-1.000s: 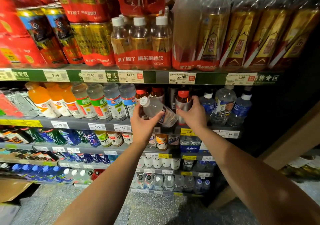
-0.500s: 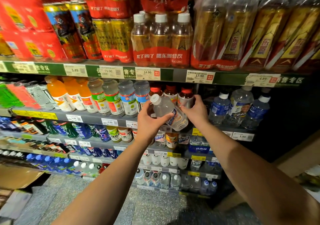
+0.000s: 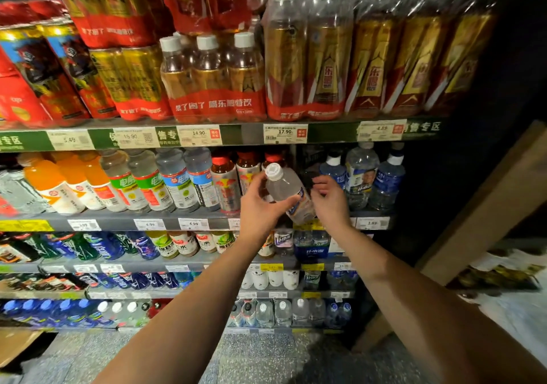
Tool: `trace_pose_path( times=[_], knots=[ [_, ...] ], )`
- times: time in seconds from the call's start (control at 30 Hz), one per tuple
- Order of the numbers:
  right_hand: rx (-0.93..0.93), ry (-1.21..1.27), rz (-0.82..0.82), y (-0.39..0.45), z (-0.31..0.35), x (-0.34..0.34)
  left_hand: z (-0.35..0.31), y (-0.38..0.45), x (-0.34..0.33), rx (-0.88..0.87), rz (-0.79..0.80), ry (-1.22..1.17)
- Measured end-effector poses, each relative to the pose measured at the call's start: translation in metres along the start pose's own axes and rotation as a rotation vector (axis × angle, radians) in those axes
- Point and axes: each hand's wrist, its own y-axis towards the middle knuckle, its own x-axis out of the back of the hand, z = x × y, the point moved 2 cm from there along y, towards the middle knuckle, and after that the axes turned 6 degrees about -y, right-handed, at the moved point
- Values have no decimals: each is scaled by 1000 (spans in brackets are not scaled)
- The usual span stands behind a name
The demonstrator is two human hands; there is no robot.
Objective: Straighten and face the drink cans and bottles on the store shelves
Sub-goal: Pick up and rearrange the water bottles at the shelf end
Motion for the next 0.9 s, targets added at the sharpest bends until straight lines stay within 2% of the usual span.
trace_pose_path(
  times=[0.23, 0.4, 0.53, 0.67, 0.77, 0.9],
  knots=[
    [94, -10, -98, -4, -6, 31, -10, 13, -40, -49, -114, 142],
    [131, -67, -119, 5, -8, 43, -6, 22, -57, -9, -149, 236],
    [149, -226, -25, 14, -8, 44, 3, 28, -64, 34, -121, 249],
    [83, -433, 45, 24, -7, 41, 4, 38, -64, -11, -79, 340],
    [66, -460, 90, 31, -7, 40, 1, 42, -63, -42, -55, 410],
    [132, -530, 47, 31, -9, 44, 1, 44, -62, -58, 12, 376]
  ],
)
